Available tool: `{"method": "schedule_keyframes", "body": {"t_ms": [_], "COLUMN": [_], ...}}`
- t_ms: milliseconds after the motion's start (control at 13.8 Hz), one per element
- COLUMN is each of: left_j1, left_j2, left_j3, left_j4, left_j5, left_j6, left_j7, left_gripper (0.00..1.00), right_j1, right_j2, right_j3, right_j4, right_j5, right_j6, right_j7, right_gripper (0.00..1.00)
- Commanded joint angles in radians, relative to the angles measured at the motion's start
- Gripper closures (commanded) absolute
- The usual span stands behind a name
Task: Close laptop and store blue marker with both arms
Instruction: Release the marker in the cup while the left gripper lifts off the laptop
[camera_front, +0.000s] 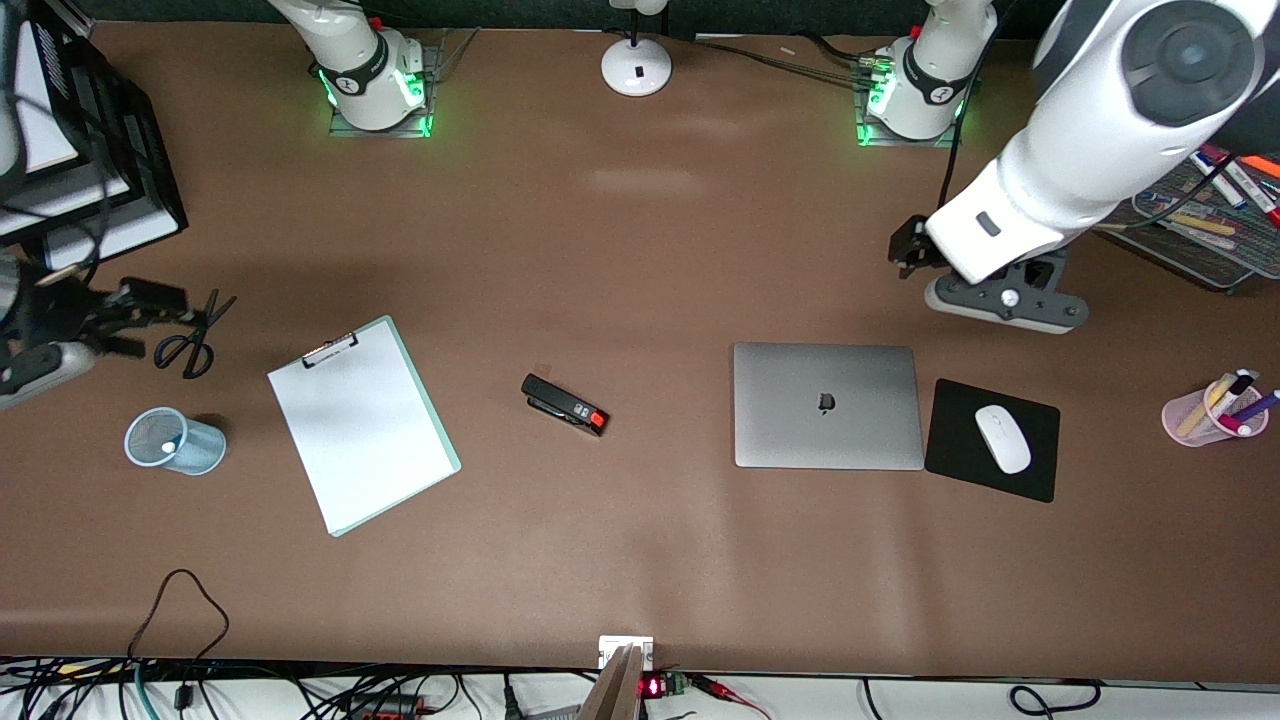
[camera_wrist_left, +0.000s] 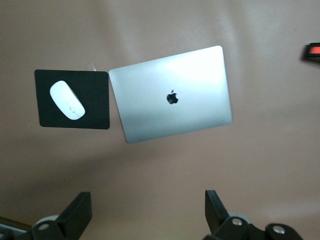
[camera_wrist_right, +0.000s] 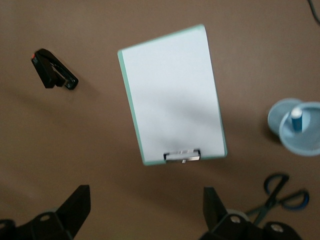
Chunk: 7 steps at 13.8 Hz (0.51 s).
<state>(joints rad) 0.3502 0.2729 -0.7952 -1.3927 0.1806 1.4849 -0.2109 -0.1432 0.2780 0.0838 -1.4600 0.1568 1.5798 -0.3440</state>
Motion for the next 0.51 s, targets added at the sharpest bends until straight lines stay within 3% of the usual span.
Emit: {"method": "schedule_keyframes", "body": {"t_ms": [0, 291, 436], "left_j1": [-0.046, -0.274, -0.364], "left_j2": [-0.09, -0.234, -0.299], "left_j3": [0.118, 0.498, 0.643], "left_j4": [-0.002, -0.139, -0.239], "left_j5": [-0.077, -0.177, -0.182], "left_j6": [-0.026, 0.004, 0.082], "left_j7": [0.129, 0.171, 0.171], "left_gripper": [0.0, 0.0, 0.0], "right_j1": [0.074, 0.111, 0.111], "right_j2": [-0.138, -0.252, -0.289], "right_j3": [-0.006, -0.004, -0.004], "right_j4": [-0.14, -0.217, -0.217], "right_j5": [-0.075, -0.085, -0.101], "right_j6": [-0.006, -0.007, -0.027], "right_j7": [0.2, 0.436, 0.459], "right_gripper": [0.0, 0.0, 0.0]}}
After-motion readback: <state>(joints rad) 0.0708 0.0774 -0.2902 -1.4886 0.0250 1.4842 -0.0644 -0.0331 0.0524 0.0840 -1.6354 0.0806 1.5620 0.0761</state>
